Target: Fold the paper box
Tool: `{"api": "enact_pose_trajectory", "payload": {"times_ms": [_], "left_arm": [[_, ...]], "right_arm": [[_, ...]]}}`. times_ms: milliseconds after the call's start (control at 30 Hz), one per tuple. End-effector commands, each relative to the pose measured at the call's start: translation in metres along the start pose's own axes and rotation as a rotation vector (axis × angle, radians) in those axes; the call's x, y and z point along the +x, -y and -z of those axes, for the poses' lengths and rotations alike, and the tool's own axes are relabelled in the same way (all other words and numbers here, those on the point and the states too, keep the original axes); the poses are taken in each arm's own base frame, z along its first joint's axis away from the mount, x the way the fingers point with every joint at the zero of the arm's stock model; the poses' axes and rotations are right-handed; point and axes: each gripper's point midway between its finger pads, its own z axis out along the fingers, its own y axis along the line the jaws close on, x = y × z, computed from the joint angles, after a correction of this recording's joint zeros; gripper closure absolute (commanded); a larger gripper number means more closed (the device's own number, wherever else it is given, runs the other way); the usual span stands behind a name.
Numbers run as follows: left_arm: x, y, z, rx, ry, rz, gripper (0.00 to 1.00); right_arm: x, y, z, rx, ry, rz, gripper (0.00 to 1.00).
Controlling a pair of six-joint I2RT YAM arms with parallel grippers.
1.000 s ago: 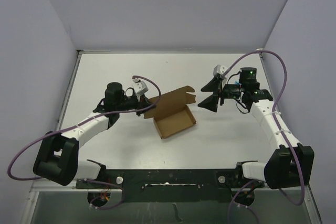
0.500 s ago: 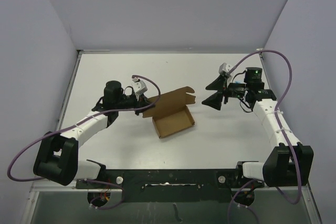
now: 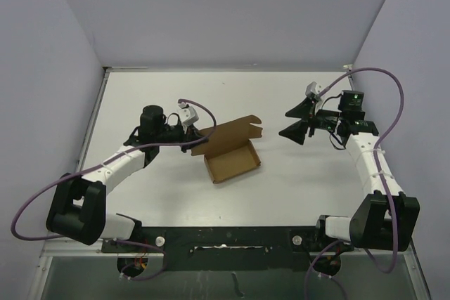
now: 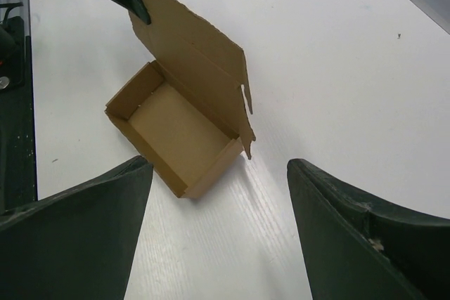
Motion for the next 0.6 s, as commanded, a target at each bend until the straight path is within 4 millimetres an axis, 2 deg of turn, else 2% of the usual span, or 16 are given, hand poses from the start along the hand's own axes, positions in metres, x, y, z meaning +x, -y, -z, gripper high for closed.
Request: {"api": "enact_pose_trajectory", "payload": {"times_ms": [0,100,200,567], "left_arm": [[-0.016,-0.002,-0.003,0.032,0.030,-0.038,1.00],[-0.015,-0.004,-0.003,0.026,0.030,-0.034,1.00],[-0.017,-0.006,-0.004,0.017,0.035,-0.036,0.96],[-0.022,-0.007,-0.004,-0.003,0.050,-0.010,0.75]], "right_arm": [[-0.018,-0.001,0.011,0.002,0.048,0.078,0.21],[-0.017,0.000,0.014,0.013,0.050,0.083,0.21],[-0.017,0.002,0.017,0.023,0.050,0.107,0.21],[-0.028,0.005,0.022,0.063,0.036,0.158,0.19]]}}
